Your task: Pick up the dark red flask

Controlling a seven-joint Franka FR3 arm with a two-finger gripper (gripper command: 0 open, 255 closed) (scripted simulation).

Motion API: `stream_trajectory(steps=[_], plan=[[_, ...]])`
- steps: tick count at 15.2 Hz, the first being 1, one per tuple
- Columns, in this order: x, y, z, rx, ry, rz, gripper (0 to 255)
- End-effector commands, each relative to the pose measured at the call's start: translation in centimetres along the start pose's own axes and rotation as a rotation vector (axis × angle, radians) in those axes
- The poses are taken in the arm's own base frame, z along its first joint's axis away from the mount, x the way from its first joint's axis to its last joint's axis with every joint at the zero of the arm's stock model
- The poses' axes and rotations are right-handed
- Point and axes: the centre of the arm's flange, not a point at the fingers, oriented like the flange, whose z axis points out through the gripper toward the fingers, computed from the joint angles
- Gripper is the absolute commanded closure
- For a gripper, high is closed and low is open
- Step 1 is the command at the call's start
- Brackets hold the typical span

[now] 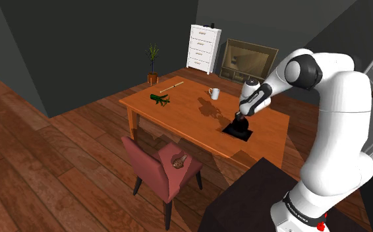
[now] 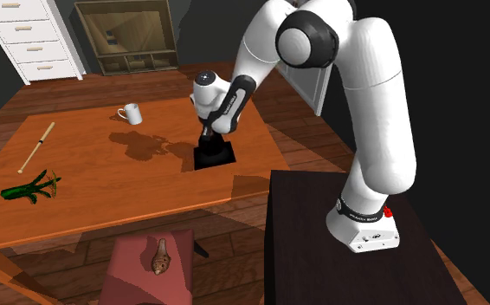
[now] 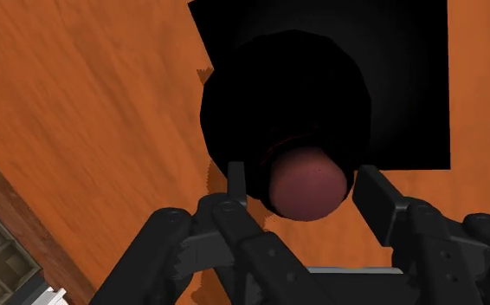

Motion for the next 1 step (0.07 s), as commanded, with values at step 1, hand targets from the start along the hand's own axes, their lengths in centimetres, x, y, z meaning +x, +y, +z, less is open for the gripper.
stream_trajectory(steps=[1], plan=[[0.04,0.06,-0.32,0.0,0.001,0.0,255]])
